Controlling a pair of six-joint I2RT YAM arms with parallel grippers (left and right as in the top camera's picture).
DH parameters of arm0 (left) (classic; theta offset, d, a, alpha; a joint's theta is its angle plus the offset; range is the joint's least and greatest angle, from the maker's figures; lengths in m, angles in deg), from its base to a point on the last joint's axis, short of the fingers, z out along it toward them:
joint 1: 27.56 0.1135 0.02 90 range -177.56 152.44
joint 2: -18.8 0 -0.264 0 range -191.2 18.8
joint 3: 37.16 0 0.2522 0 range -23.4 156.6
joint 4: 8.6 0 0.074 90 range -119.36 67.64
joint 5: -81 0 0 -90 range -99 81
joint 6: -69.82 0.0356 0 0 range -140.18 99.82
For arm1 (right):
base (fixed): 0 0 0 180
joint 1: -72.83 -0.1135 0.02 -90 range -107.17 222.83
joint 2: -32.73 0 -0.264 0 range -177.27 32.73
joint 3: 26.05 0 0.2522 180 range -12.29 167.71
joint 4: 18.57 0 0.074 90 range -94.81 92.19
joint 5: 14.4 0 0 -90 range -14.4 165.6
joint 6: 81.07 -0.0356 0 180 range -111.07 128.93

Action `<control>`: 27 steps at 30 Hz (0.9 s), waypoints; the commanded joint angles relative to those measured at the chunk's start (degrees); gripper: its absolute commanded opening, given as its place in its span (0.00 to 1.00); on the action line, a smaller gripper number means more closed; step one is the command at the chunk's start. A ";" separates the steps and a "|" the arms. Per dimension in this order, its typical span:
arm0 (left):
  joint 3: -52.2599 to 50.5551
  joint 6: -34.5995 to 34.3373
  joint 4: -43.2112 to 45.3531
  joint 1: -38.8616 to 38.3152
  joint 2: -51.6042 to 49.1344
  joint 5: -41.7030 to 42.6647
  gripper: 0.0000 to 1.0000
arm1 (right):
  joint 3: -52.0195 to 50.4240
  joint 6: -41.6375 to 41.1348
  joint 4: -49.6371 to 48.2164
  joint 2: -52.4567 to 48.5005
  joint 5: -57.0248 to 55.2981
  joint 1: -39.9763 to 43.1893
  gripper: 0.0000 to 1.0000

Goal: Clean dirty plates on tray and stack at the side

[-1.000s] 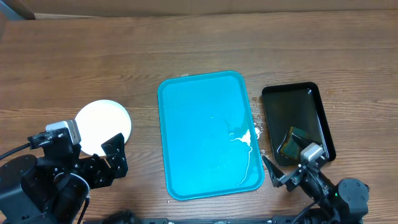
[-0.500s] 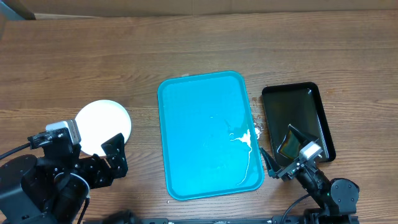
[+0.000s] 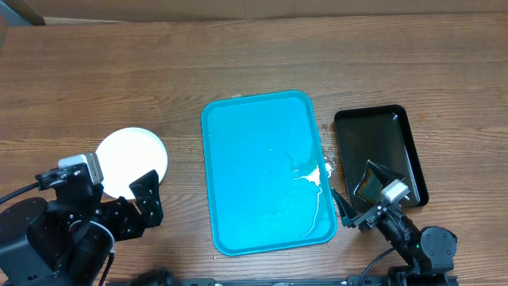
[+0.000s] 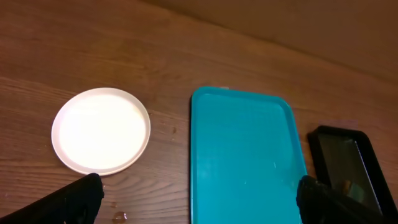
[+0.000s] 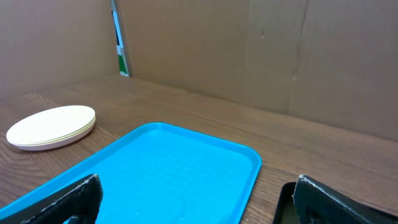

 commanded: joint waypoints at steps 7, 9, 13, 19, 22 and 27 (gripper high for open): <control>0.48 1.05 0.09 -0.15 0.07 -0.37 1.00 | -0.57 -0.37 -0.07 0.61 0.44 0.15 1.00; 0.48 1.05 0.09 -0.15 0.07 -0.37 1.00 | -0.57 -0.37 -0.09 0.61 0.44 0.15 1.00; 0.46 1.07 -0.20 -4.09 0.13 -0.44 1.00 | -0.57 -0.37 -0.07 0.61 0.44 0.15 1.00; -2.97 1.03 2.86 -9.31 2.08 -1.44 1.00 | -0.57 -0.37 -0.07 0.61 0.44 0.15 1.00; -10.51 0.39 16.28 -9.88 6.08 0.00 1.00 | -0.57 -0.37 -0.07 0.61 0.44 0.15 1.00; -26.45 0.39 36.37 -11.54 15.43 1.75 1.00 | -0.57 -0.37 -0.07 0.61 0.44 0.15 1.00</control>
